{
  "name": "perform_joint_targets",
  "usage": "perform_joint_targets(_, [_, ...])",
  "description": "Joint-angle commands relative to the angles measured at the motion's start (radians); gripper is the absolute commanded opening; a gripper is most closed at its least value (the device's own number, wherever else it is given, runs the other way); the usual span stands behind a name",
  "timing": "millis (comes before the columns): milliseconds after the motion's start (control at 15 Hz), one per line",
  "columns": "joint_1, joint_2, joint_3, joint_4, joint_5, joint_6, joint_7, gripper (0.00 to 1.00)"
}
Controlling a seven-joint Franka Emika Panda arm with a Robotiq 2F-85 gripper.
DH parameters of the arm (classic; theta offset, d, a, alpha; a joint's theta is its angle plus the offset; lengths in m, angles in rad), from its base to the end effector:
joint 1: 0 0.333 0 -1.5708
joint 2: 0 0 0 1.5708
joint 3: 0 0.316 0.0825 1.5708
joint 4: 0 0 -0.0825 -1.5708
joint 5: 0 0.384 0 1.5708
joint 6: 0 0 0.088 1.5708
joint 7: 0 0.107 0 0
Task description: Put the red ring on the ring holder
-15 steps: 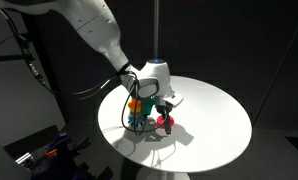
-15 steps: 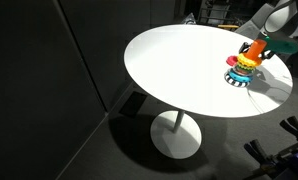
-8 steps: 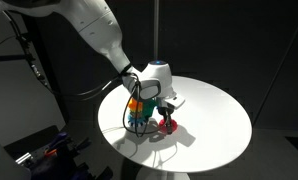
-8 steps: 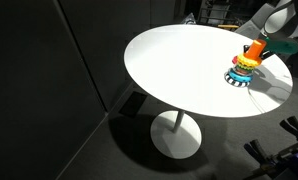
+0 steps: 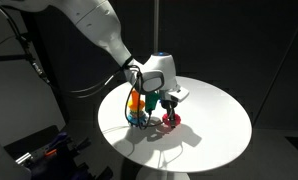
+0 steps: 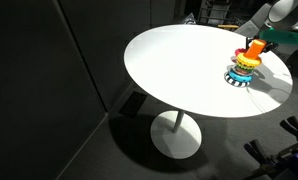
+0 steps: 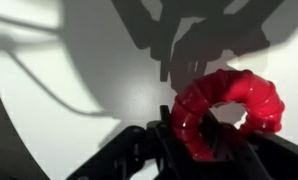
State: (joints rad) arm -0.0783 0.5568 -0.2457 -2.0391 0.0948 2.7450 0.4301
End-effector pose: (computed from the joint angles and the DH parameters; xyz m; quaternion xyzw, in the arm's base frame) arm 0.5801 -0.1953 0.1894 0.9185 -0.3840 0.0865 0.0363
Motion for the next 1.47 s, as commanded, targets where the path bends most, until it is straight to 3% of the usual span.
perform_joint_targets(0, [0.019, -0.095, -0.017, -0.018, -0.006, -0.08, 0.003, 0.09])
perform_joint_targets(733, [0.042, -0.354, -0.001, -0.067, -0.158, -0.33, 0.01, 0.09])
perform_joint_targets(1400, [0.025, -0.607, 0.091, -0.261, -0.231, -0.368, -0.023, 0.09])
